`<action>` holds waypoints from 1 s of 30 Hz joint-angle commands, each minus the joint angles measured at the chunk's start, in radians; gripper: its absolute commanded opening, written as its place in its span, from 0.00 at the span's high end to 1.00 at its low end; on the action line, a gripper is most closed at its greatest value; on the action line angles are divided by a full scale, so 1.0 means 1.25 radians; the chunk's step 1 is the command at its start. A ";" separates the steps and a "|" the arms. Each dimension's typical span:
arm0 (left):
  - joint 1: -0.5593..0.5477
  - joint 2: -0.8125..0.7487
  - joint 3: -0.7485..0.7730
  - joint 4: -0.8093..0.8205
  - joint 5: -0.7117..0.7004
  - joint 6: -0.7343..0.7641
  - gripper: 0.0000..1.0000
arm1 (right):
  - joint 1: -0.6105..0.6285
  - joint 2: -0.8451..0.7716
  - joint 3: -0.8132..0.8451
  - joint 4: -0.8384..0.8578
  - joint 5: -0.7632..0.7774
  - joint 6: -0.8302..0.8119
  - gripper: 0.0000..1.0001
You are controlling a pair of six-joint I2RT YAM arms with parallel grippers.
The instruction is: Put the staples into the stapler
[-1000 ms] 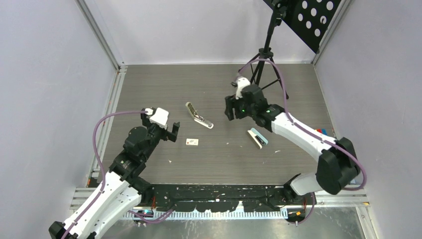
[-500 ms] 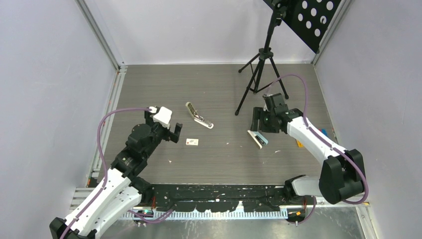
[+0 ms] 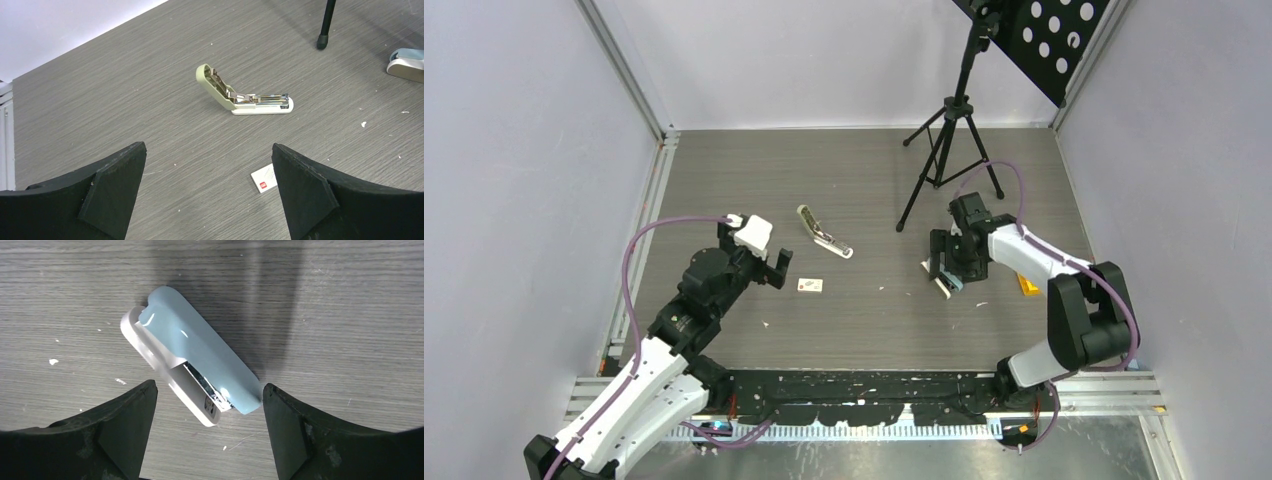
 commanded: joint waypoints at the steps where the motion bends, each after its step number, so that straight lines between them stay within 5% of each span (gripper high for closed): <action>1: 0.004 -0.001 0.032 0.008 0.016 0.014 0.00 | 0.003 0.031 0.036 0.009 -0.009 -0.038 0.18; 7: 0.004 -0.002 0.032 0.008 0.020 0.015 0.00 | 0.057 0.071 0.066 -0.010 0.006 -0.070 0.18; 17: 0.004 -0.004 0.030 0.009 0.041 0.018 0.00 | 0.246 0.188 0.180 -0.064 0.071 -0.158 0.42; 30: 0.004 -0.008 0.028 0.006 0.082 0.032 0.00 | 0.428 0.323 0.327 -0.155 -0.085 -0.496 0.41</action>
